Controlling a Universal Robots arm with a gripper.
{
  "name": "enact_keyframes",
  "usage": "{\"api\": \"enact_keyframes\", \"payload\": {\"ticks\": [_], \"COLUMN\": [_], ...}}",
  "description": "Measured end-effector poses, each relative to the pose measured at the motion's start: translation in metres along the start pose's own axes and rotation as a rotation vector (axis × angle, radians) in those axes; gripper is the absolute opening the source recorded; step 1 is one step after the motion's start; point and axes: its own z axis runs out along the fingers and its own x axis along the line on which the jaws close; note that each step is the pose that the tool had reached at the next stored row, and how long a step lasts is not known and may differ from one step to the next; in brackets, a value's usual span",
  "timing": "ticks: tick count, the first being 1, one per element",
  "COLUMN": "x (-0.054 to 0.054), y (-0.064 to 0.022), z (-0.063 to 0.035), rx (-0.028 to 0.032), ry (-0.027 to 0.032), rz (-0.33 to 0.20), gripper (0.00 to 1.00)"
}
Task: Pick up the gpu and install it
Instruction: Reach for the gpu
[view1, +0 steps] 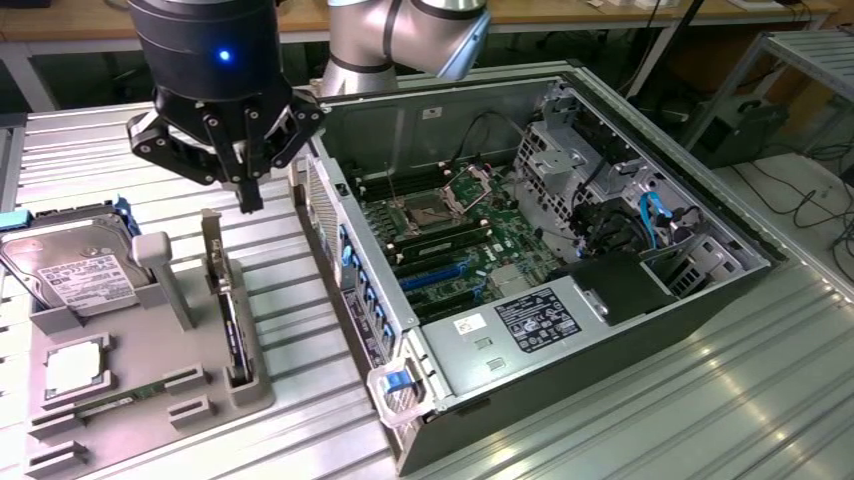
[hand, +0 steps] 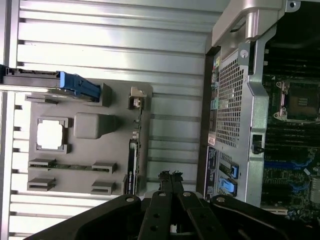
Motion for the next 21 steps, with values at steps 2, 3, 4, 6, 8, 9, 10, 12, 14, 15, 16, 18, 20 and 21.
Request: {"api": "enact_keyframes", "payload": {"ticks": [2, 3, 4, 6, 8, 9, 10, 12, 14, 15, 16, 18, 20, 21], "x": [0.003, 0.004, 0.005, 0.008, 0.01, 0.011, 0.012, 0.014, 0.017, 0.018, 0.019, 0.021, 0.024, 0.026], "y": [-0.0002, -0.0002, -0.0002, -0.0002, -0.0002, -0.0003, -0.0004, -0.0008, -0.0014, -0.0016, -0.0018, -0.0023, -0.0027, -0.0029], "z": [0.0001, 0.0001, 0.0001, 0.0002, 0.0003, 0.0004, 0.0004, 0.0004, 0.0005, 0.0005, 0.0006, 0.0006, 0.0006, 0.0007], "rx": [0.0, 0.0, 0.0, 0.0, 0.0, 0.0, 0.0, 0.0001, 0.0, 0.0, 0.0, 0.0, 0.0, 0.0], "ry": [0.0, 0.0, 0.0, 0.0, 0.0001, 0.0, 0.0, 0.0001, 0.0001, 0.0, 0.0, 0.0001, 0.0001, 0.0001], "rz": [0.0, 0.0, 0.0, 0.0, 0.0, 0.0, 0.0, 0.0, 0.0, 0.0, 0.0, 0.0, 0.0, 0.0], "gripper": [0.11, 0.11, 0.11, 0.11, 0.11, 0.11, 0.11, 0.11, 0.11, 0.11, 0.11, 0.11, 0.11, 0.11]}}
